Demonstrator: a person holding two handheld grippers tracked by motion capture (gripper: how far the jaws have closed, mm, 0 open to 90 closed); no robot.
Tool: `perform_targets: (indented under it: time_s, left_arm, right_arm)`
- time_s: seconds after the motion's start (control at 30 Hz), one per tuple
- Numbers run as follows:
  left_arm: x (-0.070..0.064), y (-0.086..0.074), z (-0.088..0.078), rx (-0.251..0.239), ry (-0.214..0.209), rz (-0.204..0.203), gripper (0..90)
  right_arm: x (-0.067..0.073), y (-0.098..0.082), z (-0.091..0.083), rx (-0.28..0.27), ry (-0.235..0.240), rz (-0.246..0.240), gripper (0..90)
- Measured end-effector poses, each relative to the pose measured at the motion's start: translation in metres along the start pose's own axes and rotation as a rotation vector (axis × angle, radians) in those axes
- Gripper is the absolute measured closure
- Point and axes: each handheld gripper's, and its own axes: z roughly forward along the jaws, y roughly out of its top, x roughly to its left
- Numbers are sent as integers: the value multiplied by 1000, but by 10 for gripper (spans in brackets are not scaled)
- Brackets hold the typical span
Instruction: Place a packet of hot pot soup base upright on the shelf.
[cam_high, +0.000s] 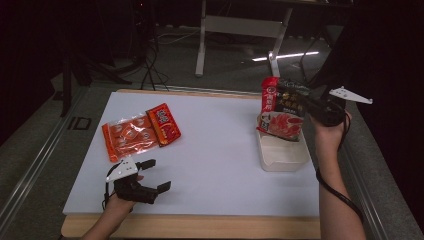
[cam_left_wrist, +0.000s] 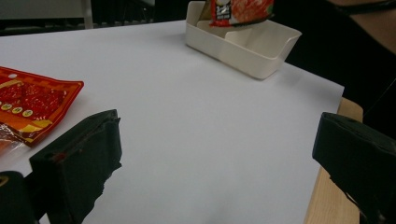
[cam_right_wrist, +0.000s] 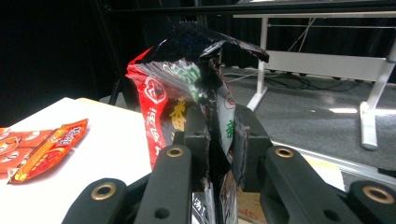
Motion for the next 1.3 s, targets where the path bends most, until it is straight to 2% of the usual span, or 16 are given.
perform_targets:
  time_s: [0.27,0.33,0.47,0.53,0.67,1.0,1.1,1.2,1.3]
  left_arm:
    - [2,-2,0,6,10,-5,18]
    - [2,-2,0,13,5,-5,18]
    - [3,-4,3,25,-4,-9,18]
    - [2,-4,3,30,-5,-3,18]
    - [3,-4,3,24,-10,-5,18]
    - [3,-3,2,18,-12,-10,18]
    - [2,-3,2,17,-10,-8,18]
    - [3,-4,2,18,-11,-11,18]
    - [2,-4,1,19,-10,-7,18]
  right_arm:
    - [-8,-8,9,11,-37,-3,780]
    - [-12,-10,10,8,-31,13,779]
    - [-15,-13,15,14,-24,13,775]
    - [-16,-15,19,17,-5,20,769]
    - [-15,-19,21,12,6,33,766]
    - [-9,-27,22,6,77,0,753]
    - [-7,-34,25,30,82,-14,751]
    - [-8,-39,23,14,68,26,750]
    - [-8,-39,21,13,61,19,749]
